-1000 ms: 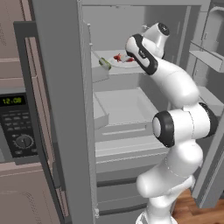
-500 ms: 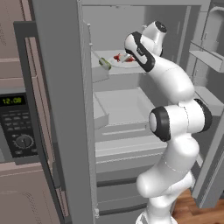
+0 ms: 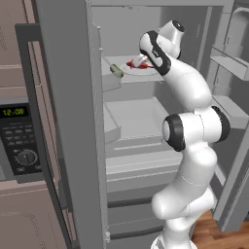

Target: Transport the fish from the fridge to the microwave and turn on the microwave.

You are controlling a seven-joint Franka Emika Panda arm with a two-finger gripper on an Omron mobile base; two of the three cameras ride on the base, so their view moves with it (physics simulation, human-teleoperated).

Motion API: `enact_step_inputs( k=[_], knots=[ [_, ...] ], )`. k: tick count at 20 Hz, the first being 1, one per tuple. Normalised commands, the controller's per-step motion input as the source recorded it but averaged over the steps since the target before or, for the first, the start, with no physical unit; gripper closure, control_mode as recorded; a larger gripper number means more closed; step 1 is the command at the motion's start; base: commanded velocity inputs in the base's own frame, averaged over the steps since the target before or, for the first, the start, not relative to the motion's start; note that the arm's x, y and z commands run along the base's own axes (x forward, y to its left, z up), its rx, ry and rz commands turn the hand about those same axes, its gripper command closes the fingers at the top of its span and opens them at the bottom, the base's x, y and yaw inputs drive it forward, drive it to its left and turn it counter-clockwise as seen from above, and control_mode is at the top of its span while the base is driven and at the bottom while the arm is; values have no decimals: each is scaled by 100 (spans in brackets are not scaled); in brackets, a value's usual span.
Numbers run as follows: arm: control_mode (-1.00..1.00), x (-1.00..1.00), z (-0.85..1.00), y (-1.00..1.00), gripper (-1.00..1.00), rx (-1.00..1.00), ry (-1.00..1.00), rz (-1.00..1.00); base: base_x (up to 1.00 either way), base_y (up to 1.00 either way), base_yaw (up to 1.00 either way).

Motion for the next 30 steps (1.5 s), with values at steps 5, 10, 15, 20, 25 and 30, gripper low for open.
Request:
enact_step_inputs(
  k=[5, 10, 15, 20, 25, 30],
  knots=[
    [-100, 14, -1, -2, -100, -1, 1, 4, 0, 0, 0],
    [-100, 19, -5, 0, -100, -4, 3, 3, 0, 0, 0],
    [-100, 19, -7, 0, -100, -4, 1, 3, 0, 0, 0],
    [-100, 14, -2, 0, -100, -2, 2, 3, 0, 0, 0],
    [-100, 20, -4, 0, -100, -2, 3, 3, 0, 0, 0],
    [-100, 24, -3, 0, -100, -1, 4, 3, 0, 0, 0]
  ],
)
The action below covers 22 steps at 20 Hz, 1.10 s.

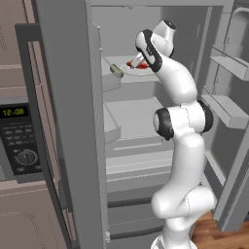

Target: Transport the fish from the fridge to the microwave and turn on the microwave.

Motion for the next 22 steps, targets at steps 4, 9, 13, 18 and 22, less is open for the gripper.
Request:
enact_step_inputs(
  k=[4, 9, 13, 18, 22],
  knots=[
    [-100, 15, 0, -1, -100, 0, 1, 3, 0, 0, 0],
    [-100, 3, -5, 0, -100, -3, 1, 3, 0, 0, 0],
    [-100, 0, -17, 0, -100, -5, 0, 1, 0, 0, 0],
    [-100, -3, -22, 0, -100, -5, 0, 0, 0, 0, 0],
    [-100, -7, -26, 0, -100, -3, 0, 0, 0, 0, 0]
  ],
)
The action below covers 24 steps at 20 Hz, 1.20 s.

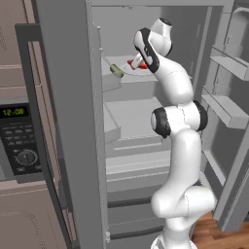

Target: Transport the fish from the fridge to the microwave and turn on the microwave.

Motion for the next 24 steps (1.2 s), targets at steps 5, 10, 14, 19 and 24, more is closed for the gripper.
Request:
enact_step_inputs(
  k=[5, 10, 14, 19, 24],
  knots=[
    [-100, -4, -27, 0, -100, -2, 1, 0, 0, 0, 0],
    [-100, 0, -20, 0, 100, -2, 0, 1, 0, 0, 0],
    [-100, 0, -8, -1, 100, 0, 0, 3, 0, 0, 0],
    [-100, -6, -4, -1, 100, 0, 0, 4, 0, 0, 0],
    [-100, -21, -1, 0, 100, 0, -5, 8, 0, 0, 0]
  ],
)
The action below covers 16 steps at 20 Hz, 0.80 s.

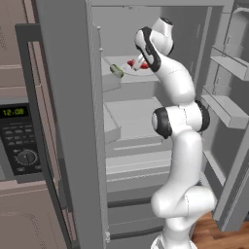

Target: Transport the fish from the fridge to the microwave and turn on the microwave.

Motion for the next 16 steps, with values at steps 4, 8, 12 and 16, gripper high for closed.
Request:
enact_step_inputs(
  k=[4, 8, 12, 16],
  knots=[
    [-100, -27, 0, 0, 100, 0, -9, 3, 0, 0, 0],
    [-100, -29, -1, 2, 100, 0, -12, 0, 0, 0, 0],
    [-100, -18, 0, 13, 100, 0, -4, 0, 0, 0, 0],
    [-100, -24, 0, 9, 100, 0, -1, 0, 0, 0, 0]
  ],
)
